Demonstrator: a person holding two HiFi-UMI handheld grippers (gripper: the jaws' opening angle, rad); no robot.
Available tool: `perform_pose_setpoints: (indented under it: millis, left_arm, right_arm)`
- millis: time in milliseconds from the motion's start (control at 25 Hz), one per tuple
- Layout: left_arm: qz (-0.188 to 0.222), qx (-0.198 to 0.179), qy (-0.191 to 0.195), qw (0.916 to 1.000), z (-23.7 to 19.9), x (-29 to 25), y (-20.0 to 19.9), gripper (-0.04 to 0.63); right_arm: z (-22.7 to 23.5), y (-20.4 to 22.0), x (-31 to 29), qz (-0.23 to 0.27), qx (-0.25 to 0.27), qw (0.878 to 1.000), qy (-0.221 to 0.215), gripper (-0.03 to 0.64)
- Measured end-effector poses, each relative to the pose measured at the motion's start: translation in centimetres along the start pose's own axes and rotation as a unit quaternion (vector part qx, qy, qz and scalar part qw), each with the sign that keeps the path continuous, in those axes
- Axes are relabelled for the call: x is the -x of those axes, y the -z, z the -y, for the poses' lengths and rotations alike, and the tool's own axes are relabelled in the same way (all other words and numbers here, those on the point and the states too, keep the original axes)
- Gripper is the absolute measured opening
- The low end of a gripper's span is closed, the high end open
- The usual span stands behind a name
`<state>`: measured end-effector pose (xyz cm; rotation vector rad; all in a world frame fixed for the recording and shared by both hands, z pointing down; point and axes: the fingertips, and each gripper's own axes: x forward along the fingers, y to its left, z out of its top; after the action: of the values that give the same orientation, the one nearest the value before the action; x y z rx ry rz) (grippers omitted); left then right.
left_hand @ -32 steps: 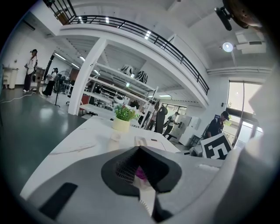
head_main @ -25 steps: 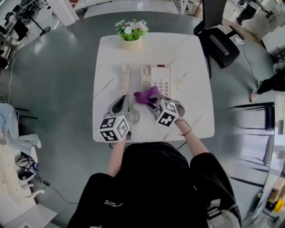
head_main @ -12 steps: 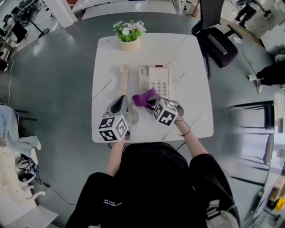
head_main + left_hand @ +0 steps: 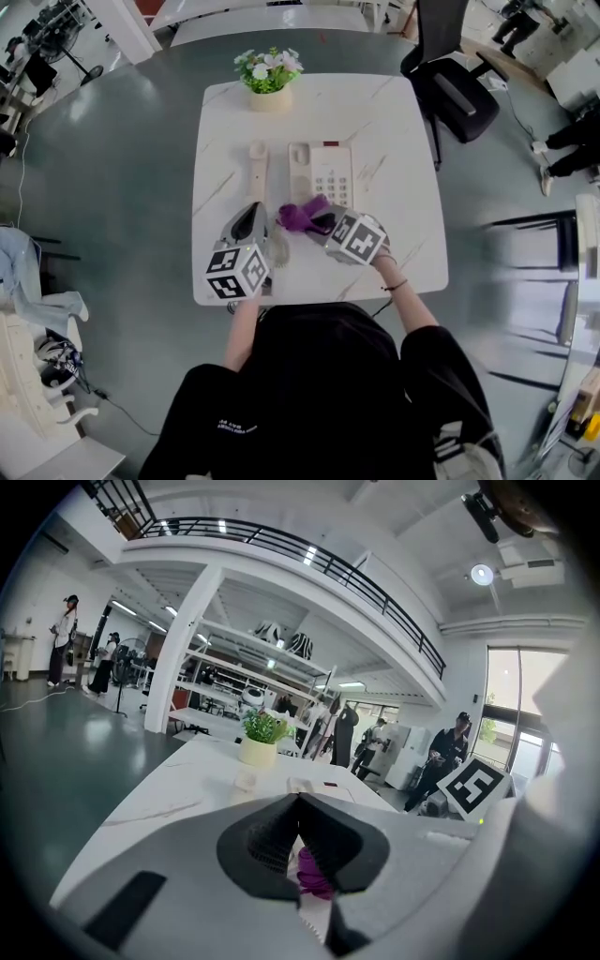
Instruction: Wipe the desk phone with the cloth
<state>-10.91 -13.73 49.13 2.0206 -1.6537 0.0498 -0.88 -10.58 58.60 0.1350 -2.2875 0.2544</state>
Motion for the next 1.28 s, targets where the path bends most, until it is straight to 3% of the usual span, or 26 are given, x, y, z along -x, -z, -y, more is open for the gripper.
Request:
perform_pose_setpoints:
  millis: [280,720,1080,1280]
  left_arm:
    - [0.000,-0.001,0.003,1.0000,0.6,-0.6,-0.3,-0.002]
    - [0.012,-0.013,0.022,0.9996,2.7,-2.1,-1.9,-0.002]
    - [0.011,-0.017,0.034,0.9992,4.1,-3.8,-2.3,-0.002]
    - [0.005,-0.014,0.041,0.9991,5.0,-5.4,-2.0,-0.002]
  right_arm:
    - [2.0,-2.6,2.9,0.103,-0.081,0.991,0.001,0.037]
    - [7.0,-4.9,8.2,0.247,-0.195,0.949,0.030,0.037]
    - [11.9,-5.5,12.3,0.317,-0.223,0.913,0.130,0.037]
    - [15.5,-5.0,14.4,0.328,-0.217,0.893,0.221,0.037]
